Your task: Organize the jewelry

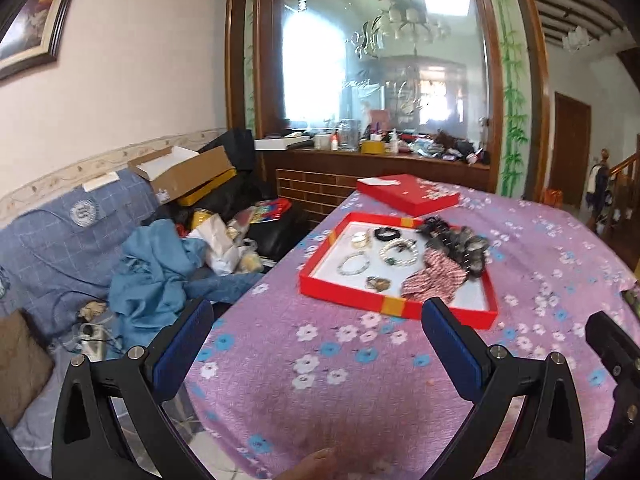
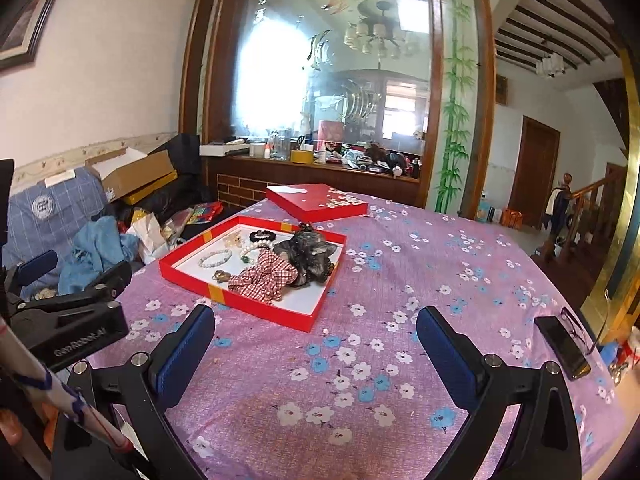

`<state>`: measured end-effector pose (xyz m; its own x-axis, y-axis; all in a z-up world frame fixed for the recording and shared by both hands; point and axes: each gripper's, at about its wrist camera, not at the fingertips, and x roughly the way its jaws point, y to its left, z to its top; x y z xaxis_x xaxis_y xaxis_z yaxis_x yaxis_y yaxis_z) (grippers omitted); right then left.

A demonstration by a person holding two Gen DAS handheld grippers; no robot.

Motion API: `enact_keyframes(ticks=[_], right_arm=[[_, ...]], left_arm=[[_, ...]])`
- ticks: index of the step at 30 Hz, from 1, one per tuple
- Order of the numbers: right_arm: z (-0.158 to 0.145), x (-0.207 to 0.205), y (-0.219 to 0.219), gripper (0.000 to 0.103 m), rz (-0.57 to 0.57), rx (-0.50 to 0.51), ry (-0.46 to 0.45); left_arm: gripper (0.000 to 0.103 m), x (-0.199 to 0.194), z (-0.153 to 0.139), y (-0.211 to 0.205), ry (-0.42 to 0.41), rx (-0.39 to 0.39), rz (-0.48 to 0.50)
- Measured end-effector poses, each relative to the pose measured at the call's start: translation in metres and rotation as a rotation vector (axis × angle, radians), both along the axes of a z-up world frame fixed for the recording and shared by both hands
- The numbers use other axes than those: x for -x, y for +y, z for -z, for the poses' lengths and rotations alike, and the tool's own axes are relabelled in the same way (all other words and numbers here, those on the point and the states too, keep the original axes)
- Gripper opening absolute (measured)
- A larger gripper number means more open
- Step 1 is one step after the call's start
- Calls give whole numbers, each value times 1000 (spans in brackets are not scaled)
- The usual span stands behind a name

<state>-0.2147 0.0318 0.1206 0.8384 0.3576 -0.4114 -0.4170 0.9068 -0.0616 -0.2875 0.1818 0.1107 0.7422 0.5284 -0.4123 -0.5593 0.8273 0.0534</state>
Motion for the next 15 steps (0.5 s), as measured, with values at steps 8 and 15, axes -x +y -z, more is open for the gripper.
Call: enact_keyframes(ticks=[8, 15], right_arm=[[6, -2, 9, 103, -3, 34, 25], [9, -1, 15, 103, -13, 55, 34]], left_arm=[[103, -5, 11, 7, 40, 20, -2], [103, -6, 18, 9, 59, -4, -43]])
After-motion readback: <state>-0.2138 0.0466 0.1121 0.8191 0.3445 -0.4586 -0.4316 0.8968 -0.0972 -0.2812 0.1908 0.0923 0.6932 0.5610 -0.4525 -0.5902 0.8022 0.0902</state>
